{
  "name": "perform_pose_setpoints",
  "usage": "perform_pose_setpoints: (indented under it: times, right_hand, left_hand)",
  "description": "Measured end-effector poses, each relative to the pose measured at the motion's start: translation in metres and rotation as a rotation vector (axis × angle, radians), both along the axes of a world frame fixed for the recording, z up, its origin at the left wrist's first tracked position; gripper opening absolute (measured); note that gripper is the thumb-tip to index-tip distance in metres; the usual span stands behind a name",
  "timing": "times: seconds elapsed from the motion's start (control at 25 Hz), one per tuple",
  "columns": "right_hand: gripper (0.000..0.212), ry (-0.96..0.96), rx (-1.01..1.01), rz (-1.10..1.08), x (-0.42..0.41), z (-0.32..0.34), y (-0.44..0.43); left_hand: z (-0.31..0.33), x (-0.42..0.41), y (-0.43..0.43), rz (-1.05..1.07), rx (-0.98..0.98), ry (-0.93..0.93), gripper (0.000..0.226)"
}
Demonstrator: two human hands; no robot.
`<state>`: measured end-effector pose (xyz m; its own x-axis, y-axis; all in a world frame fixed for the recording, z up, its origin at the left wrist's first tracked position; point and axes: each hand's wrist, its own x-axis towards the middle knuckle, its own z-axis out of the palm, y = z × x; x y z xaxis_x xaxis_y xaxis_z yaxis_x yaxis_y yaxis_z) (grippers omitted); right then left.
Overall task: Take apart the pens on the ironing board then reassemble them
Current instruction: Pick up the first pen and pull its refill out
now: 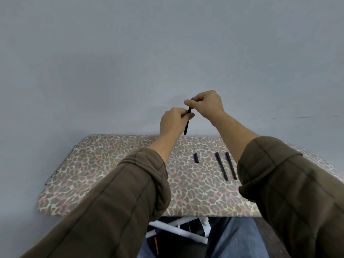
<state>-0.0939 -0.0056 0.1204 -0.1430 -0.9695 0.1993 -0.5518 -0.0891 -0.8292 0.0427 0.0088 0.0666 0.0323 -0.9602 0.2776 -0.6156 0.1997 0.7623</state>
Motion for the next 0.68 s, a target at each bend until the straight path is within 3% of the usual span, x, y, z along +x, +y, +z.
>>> perform_pose_setpoints:
  times: [0.24,0.4,0.56,0.68]
  right_hand:
    - [0.037,0.085,-0.03,-0.019,0.0,0.005,-0.002]
    - [0.023,0.121,-0.041,0.041,0.003,0.012,-0.001]
    - [0.019,-0.068,0.019,0.195,0.006,0.012,0.002]
    - [0.038,-0.136,0.024,0.205,0.005,0.01,0.003]
  left_hand:
    - [0.009,-0.007,-0.002,-0.031,0.04,-0.024,0.028]
    - [0.012,-0.002,-0.006,-0.076,0.039,0.035,0.028]
    - [0.011,0.003,-0.007,-0.069,0.025,0.105,0.03]
    - [0.009,0.006,-0.007,-0.065,0.018,0.144,0.029]
